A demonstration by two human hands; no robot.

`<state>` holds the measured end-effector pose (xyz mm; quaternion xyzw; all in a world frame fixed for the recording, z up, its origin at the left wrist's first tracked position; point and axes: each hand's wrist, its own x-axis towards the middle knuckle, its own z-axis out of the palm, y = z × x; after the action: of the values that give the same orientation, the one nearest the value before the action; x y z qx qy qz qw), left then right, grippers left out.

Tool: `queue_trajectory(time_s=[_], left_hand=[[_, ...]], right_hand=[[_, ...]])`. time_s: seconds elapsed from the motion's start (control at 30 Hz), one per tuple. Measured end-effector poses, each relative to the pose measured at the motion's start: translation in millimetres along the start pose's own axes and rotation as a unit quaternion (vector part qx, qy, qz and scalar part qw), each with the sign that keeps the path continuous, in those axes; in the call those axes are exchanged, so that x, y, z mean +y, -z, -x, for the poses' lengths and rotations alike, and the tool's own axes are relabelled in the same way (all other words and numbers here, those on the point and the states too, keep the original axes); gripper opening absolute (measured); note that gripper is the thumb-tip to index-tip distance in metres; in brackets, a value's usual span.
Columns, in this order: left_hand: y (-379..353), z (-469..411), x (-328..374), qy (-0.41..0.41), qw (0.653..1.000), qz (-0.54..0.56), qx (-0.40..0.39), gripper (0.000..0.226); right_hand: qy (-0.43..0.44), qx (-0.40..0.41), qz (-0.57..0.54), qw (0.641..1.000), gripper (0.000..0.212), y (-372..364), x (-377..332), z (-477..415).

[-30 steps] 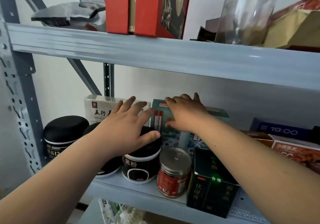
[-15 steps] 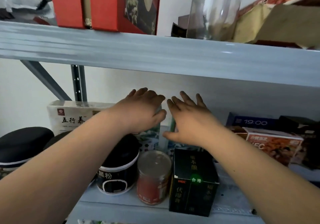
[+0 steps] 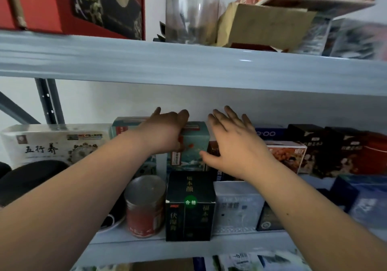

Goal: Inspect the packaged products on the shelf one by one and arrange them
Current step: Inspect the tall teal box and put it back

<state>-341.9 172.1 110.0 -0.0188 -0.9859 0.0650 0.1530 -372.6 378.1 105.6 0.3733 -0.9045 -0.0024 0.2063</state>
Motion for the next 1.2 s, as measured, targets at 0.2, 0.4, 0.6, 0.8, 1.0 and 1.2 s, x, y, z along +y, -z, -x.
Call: queue_trajectory(time_s=[0.2, 0.4, 0.6, 0.8, 1.0, 1.2], left_hand=[[-2.9, 26.7, 17.4, -0.022, 0.987, 0.031, 0.155, 0.067], [9.1, 70.0, 39.2, -0.050, 0.956, 0.020, 0.289, 0.065], [21.7, 122.1, 76.1, -0.069, 0.942, 0.000, 0.329, 0.053], [47.9, 178.4, 128.3, -0.089, 0.925, 0.033, 0.367, 0.035], [73.0, 233.5, 183.1, -0.054, 0.915, 0.182, 0.357, 0.048], [48.3, 266.1, 226.5, 0.069, 0.781, 0.523, 0.334, 0.063]], right_hand=[[-0.011, 0.023, -0.072, 0.997, 0.096, -0.9, 5.3, 21.7], [-0.022, 0.046, -0.143, 0.988, 0.097, 2.1, 9.5, 48.5], [-0.016, 0.088, -0.218, 0.972, 0.102, 9.3, 10.8, 83.3], [0.010, 0.122, -0.325, 0.938, 0.101, 9.5, 15.7, 129.6], [0.039, 0.127, -0.550, 0.825, 0.078, 1.1, 20.3, 190.3], [-0.009, 0.058, -0.705, 0.707, 0.074, -24.5, 4.4, 258.6]])
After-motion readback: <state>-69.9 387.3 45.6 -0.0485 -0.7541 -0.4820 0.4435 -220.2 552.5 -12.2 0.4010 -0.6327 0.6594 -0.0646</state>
